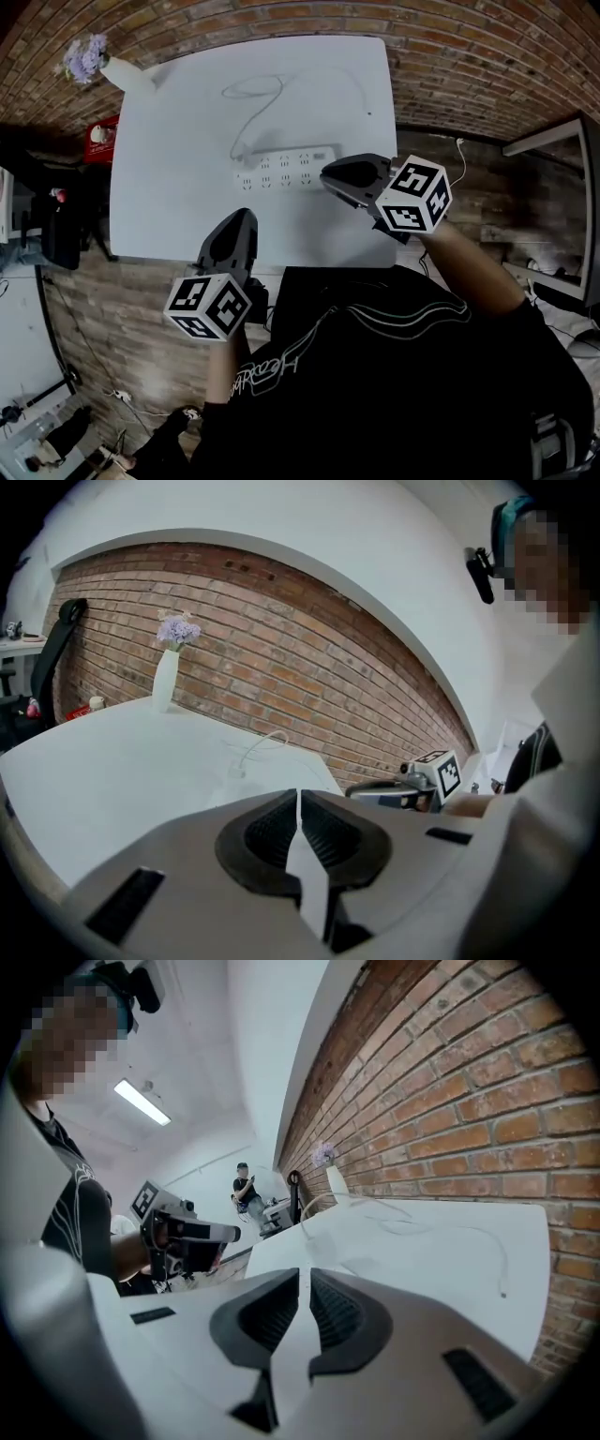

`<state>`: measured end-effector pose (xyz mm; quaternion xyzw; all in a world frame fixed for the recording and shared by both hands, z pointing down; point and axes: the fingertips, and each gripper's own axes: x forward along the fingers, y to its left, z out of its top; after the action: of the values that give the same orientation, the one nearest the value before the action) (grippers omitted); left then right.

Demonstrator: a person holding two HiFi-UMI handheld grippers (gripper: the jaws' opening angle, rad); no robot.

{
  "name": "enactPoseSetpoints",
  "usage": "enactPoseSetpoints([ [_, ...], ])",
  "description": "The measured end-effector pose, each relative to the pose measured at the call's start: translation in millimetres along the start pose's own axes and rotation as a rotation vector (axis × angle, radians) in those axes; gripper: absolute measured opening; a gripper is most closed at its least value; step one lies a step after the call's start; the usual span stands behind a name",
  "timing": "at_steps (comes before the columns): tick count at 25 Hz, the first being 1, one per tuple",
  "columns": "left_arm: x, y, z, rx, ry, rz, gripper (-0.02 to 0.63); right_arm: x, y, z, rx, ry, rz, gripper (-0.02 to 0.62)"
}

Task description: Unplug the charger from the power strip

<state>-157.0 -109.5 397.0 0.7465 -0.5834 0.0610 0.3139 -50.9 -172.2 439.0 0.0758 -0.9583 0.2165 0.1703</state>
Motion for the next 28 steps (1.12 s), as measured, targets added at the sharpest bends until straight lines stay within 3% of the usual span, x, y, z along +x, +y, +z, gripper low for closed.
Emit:
enactPoseSetpoints([
  [4, 10.0, 11.9, -6.8, -0.019, 0.014, 0.007, 0.006, 13.5, -19.6, -7.7, -0.004, 0.012, -0.02, 0.011],
  [6, 14.6, 16.6, -9.9, -0.031, 0.021, 0.01, 0.006, 19.5, -28.8, -14.0, -0.012, 0.033, -0.026, 0.097],
  [8, 19.5, 21.9, -12.0, -0.04, 0.03, 0.015, 0.006, 25.5, -36.4, -19.0, -0.036, 0.057, -0.024, 0.112],
  [16, 36.0, 41.6, -19.2, -0.031, 0.07, 0.062, 0.006, 46.8, -51.1, -34.9, -0.237, 0.146, -0.039, 0.137],
  [20, 43.8, 52.4, -25.3, -0.019, 0.098, 0.094, 0.006, 52.1, -55.0, -48.1, -0.274, 0.187, -0.055, 0.14],
  [28, 66.1, 70.3, -23.3, 0.005, 0.073, 0.125, 0.039, 55.1, -56.5, -54.7, -0.356, 0.198, -0.091, 0.143],
])
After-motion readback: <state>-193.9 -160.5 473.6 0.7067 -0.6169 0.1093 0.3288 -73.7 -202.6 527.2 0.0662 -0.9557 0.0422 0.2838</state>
